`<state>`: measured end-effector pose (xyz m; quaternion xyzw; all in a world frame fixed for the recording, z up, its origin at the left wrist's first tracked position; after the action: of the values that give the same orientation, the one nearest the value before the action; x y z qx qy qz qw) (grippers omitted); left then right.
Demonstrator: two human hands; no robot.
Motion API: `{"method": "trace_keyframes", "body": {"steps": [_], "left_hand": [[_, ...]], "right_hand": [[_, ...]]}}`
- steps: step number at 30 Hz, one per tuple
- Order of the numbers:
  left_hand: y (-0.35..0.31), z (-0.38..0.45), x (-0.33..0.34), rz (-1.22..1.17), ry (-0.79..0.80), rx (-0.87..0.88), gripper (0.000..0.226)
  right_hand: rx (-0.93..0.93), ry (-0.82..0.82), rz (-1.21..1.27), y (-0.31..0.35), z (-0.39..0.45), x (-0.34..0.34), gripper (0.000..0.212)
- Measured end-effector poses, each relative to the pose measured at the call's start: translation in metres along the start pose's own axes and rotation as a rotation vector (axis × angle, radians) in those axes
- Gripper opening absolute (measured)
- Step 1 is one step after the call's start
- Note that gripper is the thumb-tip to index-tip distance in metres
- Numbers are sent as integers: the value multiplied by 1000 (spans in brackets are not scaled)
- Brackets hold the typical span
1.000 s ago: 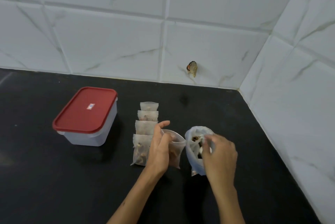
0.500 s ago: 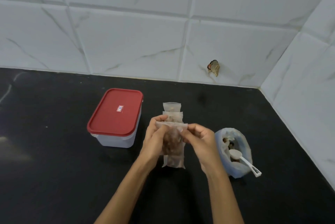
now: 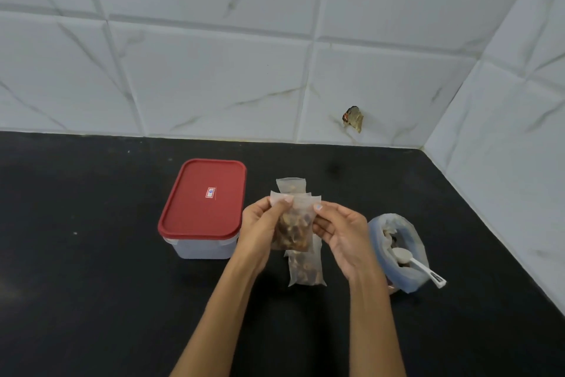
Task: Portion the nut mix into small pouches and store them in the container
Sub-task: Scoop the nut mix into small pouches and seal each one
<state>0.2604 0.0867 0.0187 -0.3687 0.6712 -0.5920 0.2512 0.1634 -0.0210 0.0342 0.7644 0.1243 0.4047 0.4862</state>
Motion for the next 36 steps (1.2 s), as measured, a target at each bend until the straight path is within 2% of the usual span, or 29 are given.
{"method": "trace_keyframes", "body": {"steps": [10,22,28,33,36], "left_hand": [[-3,-8,-3,12,51,81,14],[-13,-6,-6,64,-34,157,11],[-12,-4,-4,34,-81,130,14],[-14,-6,-1,51,-34,157,5],[-10,-6,1,52,-36,150,10]], "right_hand": [[-51,-2,33,-7,-3,12,10],[-131,94,34,-2,5,23,18],[-63,127,112,-9,11,26,8],[-40,131,112,-11,15,20,10],[-45,114,95,-12,17,14,10]]}}
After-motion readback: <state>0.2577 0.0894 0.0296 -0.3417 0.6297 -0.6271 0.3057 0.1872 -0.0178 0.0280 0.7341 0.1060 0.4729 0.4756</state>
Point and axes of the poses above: each hand's wrist, its own z-axis towards the middle knuckle, its own x-axis out of the palm, y = z × x, the point moved 5 cm from there along z, towards the middle knuckle, and after that the axes turned 12 degrees about z, right-handed, at the moved point
